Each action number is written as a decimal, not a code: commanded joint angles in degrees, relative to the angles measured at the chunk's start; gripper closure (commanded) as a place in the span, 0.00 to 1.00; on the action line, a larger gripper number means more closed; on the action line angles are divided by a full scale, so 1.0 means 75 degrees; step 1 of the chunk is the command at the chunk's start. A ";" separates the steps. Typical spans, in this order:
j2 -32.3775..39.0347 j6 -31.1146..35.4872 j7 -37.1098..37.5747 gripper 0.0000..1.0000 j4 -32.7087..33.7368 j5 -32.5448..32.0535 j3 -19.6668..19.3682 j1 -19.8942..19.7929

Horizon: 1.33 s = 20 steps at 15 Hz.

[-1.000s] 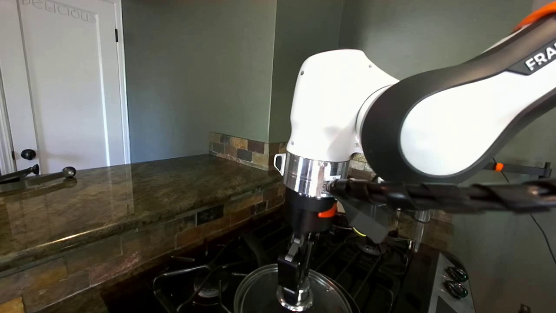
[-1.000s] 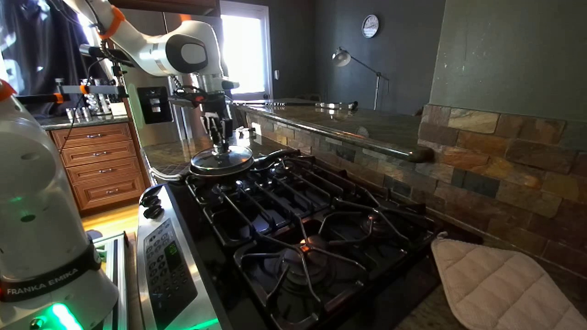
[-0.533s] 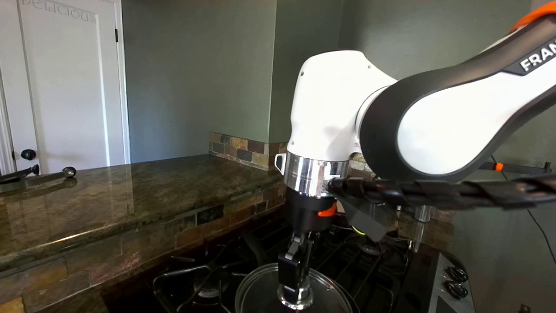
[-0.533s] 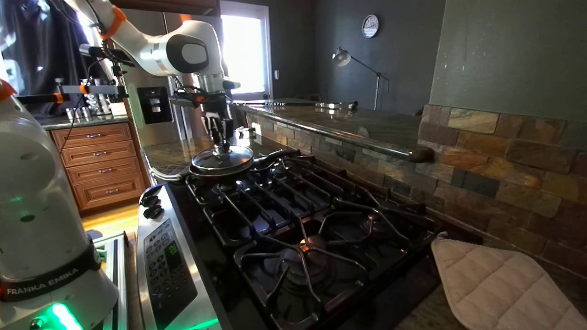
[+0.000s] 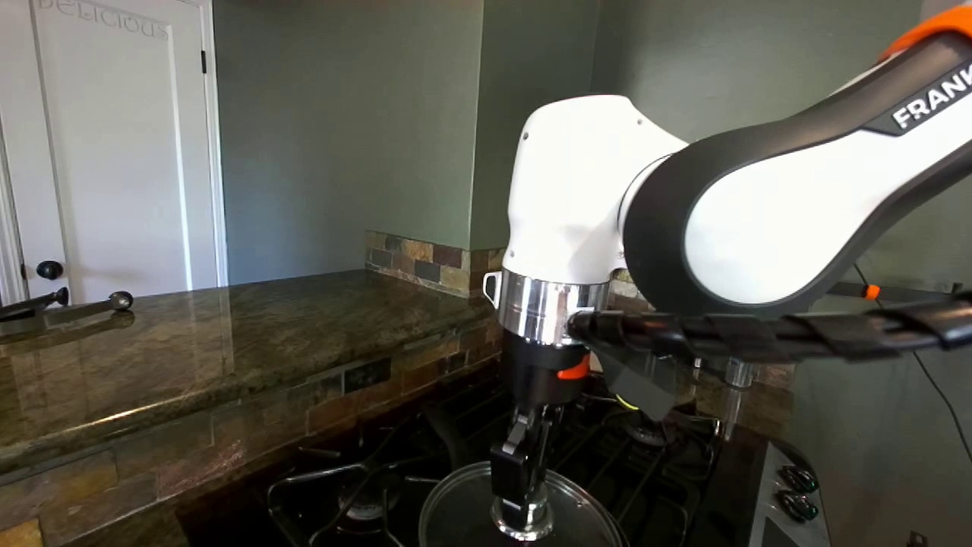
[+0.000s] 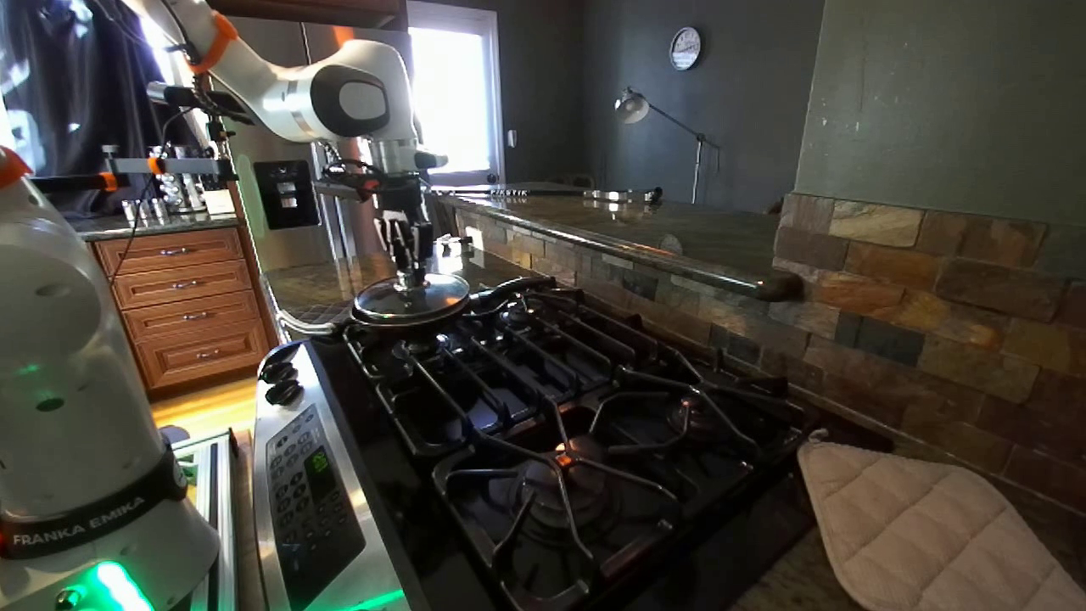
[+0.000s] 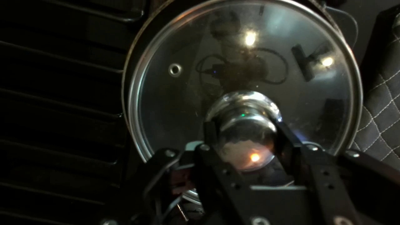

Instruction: Slide the pan to the bottom left stove plate and put the glass lid on the pan

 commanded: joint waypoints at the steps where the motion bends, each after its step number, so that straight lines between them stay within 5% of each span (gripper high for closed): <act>1: 0.0026 -0.0332 0.0177 0.77 0.0163 -0.0049 0.0037 -0.0056; 20: 0.0353 -0.0203 0.0241 0.77 0.0375 -0.0292 0.0060 -0.0083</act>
